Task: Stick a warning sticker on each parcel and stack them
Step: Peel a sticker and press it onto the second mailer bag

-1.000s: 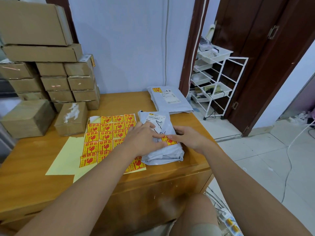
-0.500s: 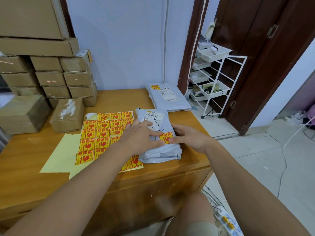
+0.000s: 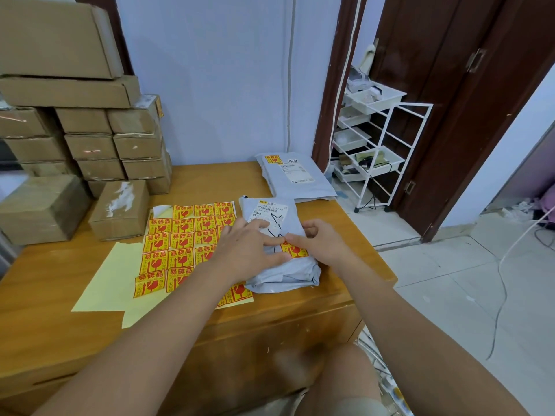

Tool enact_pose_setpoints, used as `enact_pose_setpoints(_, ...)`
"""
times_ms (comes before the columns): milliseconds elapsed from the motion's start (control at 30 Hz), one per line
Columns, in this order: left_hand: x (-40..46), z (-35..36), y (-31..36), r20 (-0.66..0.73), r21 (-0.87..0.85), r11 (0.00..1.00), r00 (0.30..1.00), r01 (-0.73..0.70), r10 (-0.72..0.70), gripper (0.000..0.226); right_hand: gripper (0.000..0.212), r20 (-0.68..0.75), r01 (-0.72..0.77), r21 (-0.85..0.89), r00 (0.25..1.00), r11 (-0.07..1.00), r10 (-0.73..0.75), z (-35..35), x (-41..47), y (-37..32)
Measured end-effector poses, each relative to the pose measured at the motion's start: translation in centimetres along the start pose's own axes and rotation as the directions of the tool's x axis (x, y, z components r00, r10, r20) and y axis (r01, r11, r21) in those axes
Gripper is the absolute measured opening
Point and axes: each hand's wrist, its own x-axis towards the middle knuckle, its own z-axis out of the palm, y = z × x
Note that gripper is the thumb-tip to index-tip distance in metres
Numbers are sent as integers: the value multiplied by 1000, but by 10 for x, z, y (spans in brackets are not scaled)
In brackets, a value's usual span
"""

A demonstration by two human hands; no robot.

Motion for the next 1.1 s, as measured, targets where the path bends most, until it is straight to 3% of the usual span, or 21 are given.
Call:
enact_pose_setpoints(100, 0, 0, 0, -6, 3, 1000, 1000, 4, -4, 54, 50, -32, 18, 3, 999, 1000, -18, -1, 2, 4)
enact_pose_setpoints(300, -1, -1, 0, 7, 20, 1000, 1000, 14, -14, 55, 32, 67, 0, 22, 998, 1000, -2, -16, 1, -1)
enact_pose_setpoints(567, -4, -2, 4, 6, 70, 998, 1000, 9, -9, 56, 30, 115, -12, -44, 993, 999, 17, -19, 0, -6)
enact_pose_setpoints(767, -12, 5, 11, -186, 227, 967, 969, -117, 161, 53, 28, 85, 52, -23, 995, 998, -49, -15, -5, 0)
enact_pose_setpoints(900, -15, 16, 12, -201, 222, 946, 938, -237, 282, 42, 30, 88, 64, -7, 994, 998, -63, -15, -3, 2)
enact_pose_setpoints(1100, -27, 24, 4, -158, 212, 952, 954, -220, 256, 78, 29, 90, 88, 2, 992, 996, -88, -15, -4, 4)
